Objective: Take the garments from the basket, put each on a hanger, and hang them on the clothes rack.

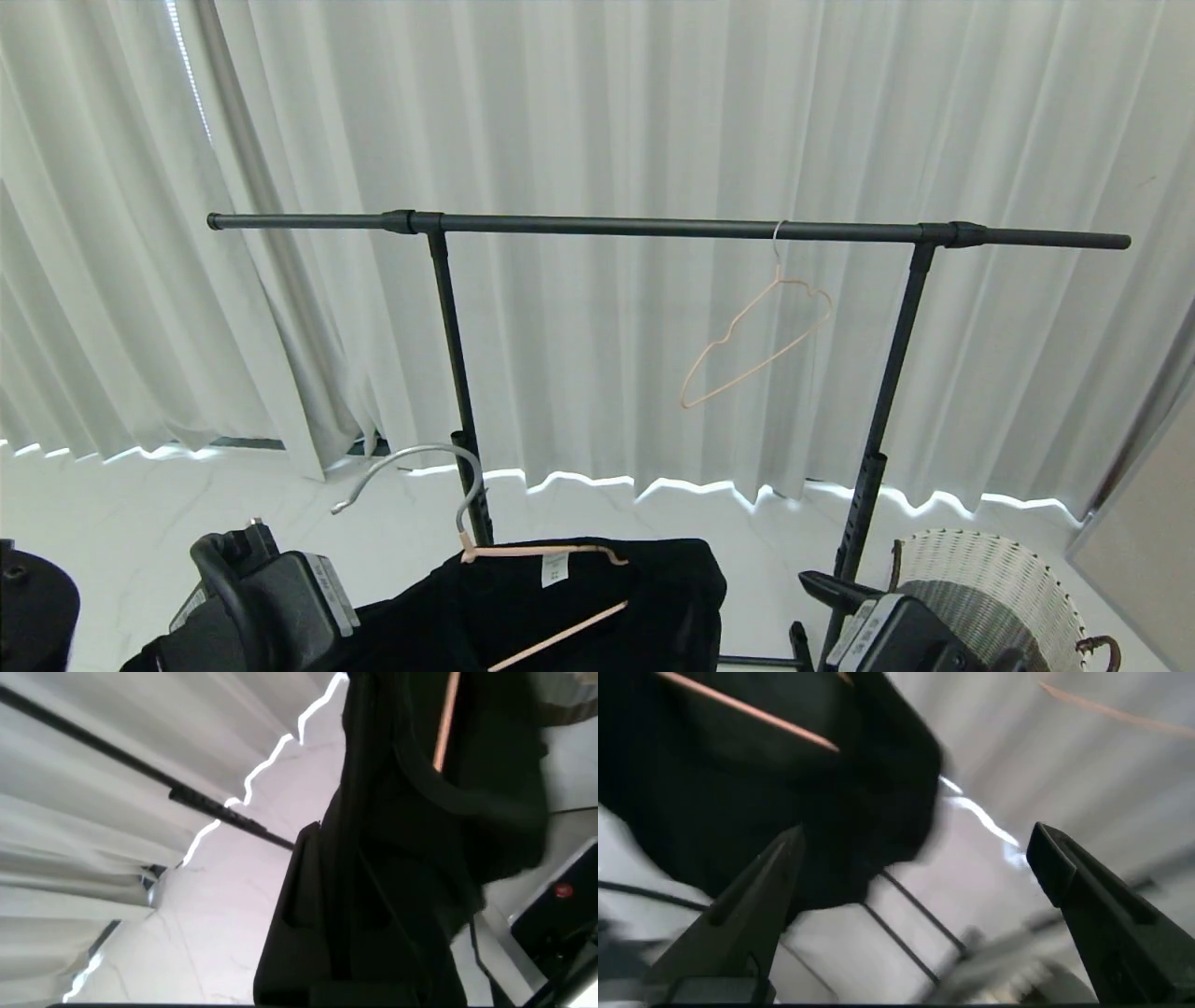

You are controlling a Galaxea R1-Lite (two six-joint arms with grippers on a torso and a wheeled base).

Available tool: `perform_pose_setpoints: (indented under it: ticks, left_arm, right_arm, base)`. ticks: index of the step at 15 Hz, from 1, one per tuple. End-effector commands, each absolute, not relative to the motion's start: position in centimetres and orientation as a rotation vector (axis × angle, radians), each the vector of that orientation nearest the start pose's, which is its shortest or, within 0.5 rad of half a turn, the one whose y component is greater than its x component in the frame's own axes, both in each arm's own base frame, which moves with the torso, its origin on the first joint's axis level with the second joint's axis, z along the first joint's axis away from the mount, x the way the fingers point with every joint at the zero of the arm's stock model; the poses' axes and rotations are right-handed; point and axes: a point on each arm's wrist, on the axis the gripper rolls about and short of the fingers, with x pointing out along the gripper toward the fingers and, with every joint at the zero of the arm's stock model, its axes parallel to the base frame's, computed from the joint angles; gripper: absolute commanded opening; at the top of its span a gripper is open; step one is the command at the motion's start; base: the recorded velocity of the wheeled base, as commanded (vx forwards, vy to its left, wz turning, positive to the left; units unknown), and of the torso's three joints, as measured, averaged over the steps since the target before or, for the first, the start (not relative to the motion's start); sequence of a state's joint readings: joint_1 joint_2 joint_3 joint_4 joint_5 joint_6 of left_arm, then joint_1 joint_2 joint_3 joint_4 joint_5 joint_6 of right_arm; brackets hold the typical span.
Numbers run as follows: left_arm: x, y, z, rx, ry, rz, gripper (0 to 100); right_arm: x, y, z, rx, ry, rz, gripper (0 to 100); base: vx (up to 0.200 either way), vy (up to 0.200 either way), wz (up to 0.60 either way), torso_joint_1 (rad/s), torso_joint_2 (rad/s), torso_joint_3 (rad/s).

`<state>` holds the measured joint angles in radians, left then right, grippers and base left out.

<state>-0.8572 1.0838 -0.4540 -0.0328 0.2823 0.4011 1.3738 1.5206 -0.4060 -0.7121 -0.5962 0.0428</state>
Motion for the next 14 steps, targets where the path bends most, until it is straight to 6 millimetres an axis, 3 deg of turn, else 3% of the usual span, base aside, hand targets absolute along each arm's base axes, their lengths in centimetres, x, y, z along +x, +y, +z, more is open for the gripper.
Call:
perform_pose_setpoints:
  ticks: [1,4,8,11,14]
  left_arm:
    - [8.4,-9.5,16.7,0.708,0.374,-0.696,0]
    - [7.1,-8.9,16.0,0.699,0.352,-0.828,0]
    - [5.8,-8.8,15.4,0.710,0.323,-0.951,0]
    - [5.2,-9.4,16.0,0.717,0.278,-1.018,0]
    - [5.2,-9.5,16.4,0.782,0.212,-1.037,0]
  right_arm:
    - [5.2,21.5,13.7,-0.328,0.234,0.800,100]
    - [5.2,21.7,13.7,-0.367,0.223,0.851,100]
    - [5.4,23.2,15.4,-0.402,0.250,1.063,100]
    - [5.4,25.0,17.0,-0.432,0.337,1.241,100]
    - [5.8,27.0,16.7,-0.441,0.356,1.261,100]
  base:
    - [0.000,0.000,0.00,0.000,0.00,0.000]
    - [0.000,0.000,0.00,0.000,0.00,0.000]
    - [0.000,0.000,0.00,0.000,0.00,0.000]
    - [0.000,0.000,0.00,0.000,0.00,0.000]
    - [0.000,0.000,0.00,0.000,0.00,0.000]
